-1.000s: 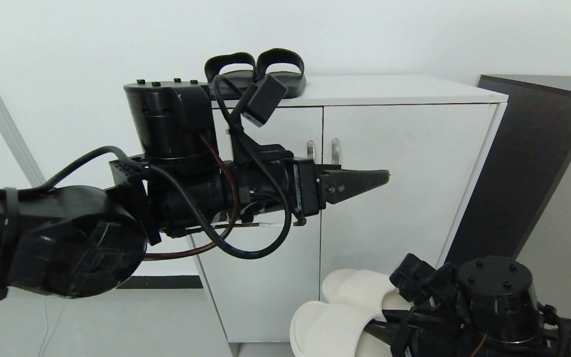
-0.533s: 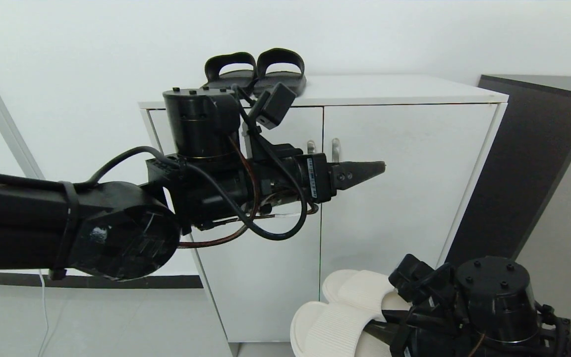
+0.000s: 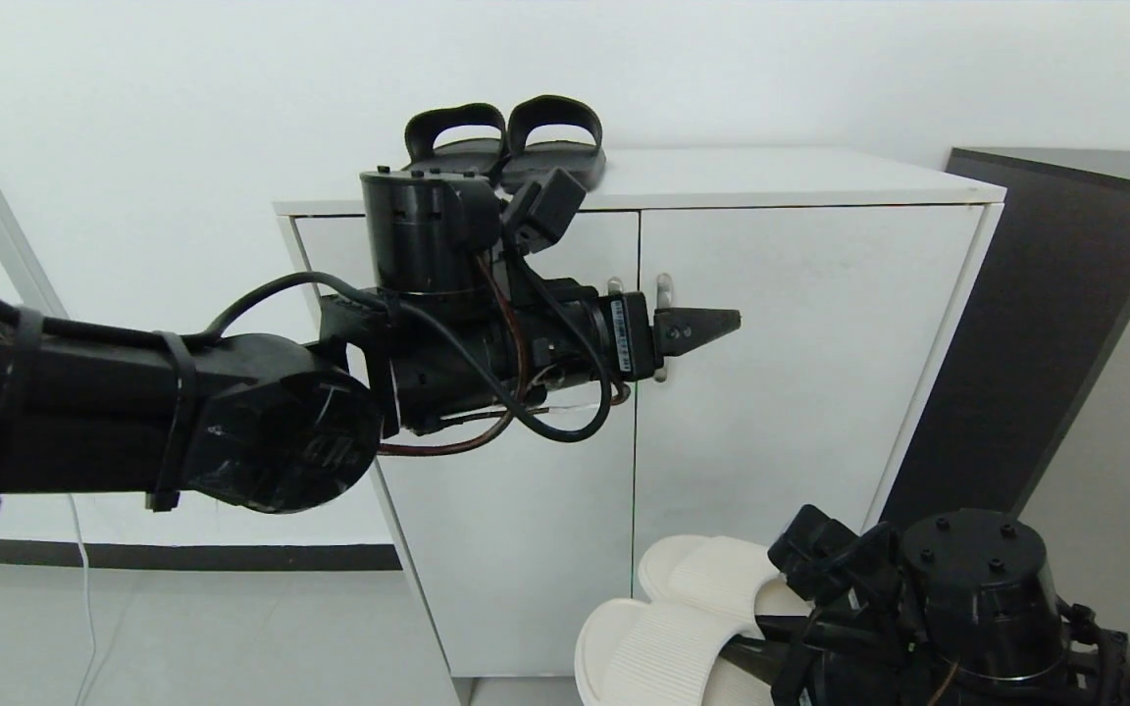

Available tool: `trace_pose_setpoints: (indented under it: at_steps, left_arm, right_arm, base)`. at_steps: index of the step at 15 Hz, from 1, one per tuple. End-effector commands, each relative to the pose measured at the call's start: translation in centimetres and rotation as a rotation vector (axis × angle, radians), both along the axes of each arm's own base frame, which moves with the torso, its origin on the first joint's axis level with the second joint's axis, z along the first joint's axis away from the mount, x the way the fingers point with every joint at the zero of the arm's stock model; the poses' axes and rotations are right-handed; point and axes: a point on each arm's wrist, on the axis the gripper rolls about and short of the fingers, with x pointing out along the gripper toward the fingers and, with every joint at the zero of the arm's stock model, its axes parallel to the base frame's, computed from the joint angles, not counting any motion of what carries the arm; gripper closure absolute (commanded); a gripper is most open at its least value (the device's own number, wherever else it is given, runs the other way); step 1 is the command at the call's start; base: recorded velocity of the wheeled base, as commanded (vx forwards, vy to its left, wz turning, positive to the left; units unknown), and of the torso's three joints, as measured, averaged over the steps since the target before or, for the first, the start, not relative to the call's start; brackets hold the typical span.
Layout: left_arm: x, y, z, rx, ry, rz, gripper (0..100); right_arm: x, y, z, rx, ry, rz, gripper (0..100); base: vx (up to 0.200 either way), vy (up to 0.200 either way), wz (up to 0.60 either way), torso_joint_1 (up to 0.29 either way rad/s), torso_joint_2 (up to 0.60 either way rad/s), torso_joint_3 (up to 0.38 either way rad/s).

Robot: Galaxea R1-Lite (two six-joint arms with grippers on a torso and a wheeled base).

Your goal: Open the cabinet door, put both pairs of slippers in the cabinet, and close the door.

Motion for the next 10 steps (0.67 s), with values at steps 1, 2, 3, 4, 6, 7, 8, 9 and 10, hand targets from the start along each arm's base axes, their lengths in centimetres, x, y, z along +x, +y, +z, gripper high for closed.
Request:
trace_pose_setpoints:
  at_steps: [1, 2, 3, 4, 6, 7, 8, 9, 10]
  left_arm:
    - [0.6, -0.2, 0.5, -0.002, -0.006, 0.026, 0]
    - [0.7, -0.3, 0.6, 0.004, 0.001, 0.043, 0]
    - [1.0, -0.4, 0.6, 0.008, 0.004, 0.055, 0]
    - [1.2, -0.6, 0.6, 0.010, 0.006, 0.061, 0]
    - [1.6, -0.9, 0.2, 0.017, 0.014, 0.064, 0]
    - [1.9, -1.2, -0.2, 0.023, 0.021, 0.063, 0]
    - [2.2, -1.4, -0.5, 0.029, 0.026, 0.063, 0]
    - [2.6, -1.7, -0.7, 0.030, 0.027, 0.063, 0]
    - [3.0, -1.9, -1.2, 0.035, 0.033, 0.066, 0]
  right_arm:
    - [0.0, 0.0, 0.0, 0.001, 0.000, 0.000, 100]
    - [0.0, 0.0, 0.0, 0.000, 0.001, -0.001, 100]
    - [0.1, 0.0, 0.0, 0.001, 0.000, -0.001, 100]
    - [0.0, 0.0, 0.0, 0.001, 0.000, 0.000, 100]
    - [0.1, 0.0, 0.0, 0.002, 0.002, -0.002, 100]
    - [0.1, 0.0, 0.0, 0.002, 0.002, -0.002, 100]
    - [0.1, 0.0, 0.0, 0.001, 0.003, -0.002, 100]
    - [0.1, 0.0, 0.0, 0.001, 0.003, -0.002, 100]
    - [0.1, 0.0, 0.0, 0.002, 0.002, -0.004, 100]
  base:
    - [0.000, 0.000, 0.00, 0.000, 0.00, 0.000]
    - [0.000, 0.000, 0.00, 0.000, 0.00, 0.000]
    - [0.000, 0.000, 0.00, 0.000, 0.00, 0.000]
    - [0.000, 0.000, 0.00, 0.000, 0.00, 0.000]
    - [0.000, 0.000, 0.00, 0.000, 0.00, 0.000]
    - [0.000, 0.000, 0.00, 0.000, 0.00, 0.000]
    - [0.000, 0.000, 0.00, 0.000, 0.00, 0.000]
    - [0.000, 0.000, 0.00, 0.000, 0.00, 0.000]
    - [0.000, 0.000, 0.00, 0.000, 0.00, 0.000]
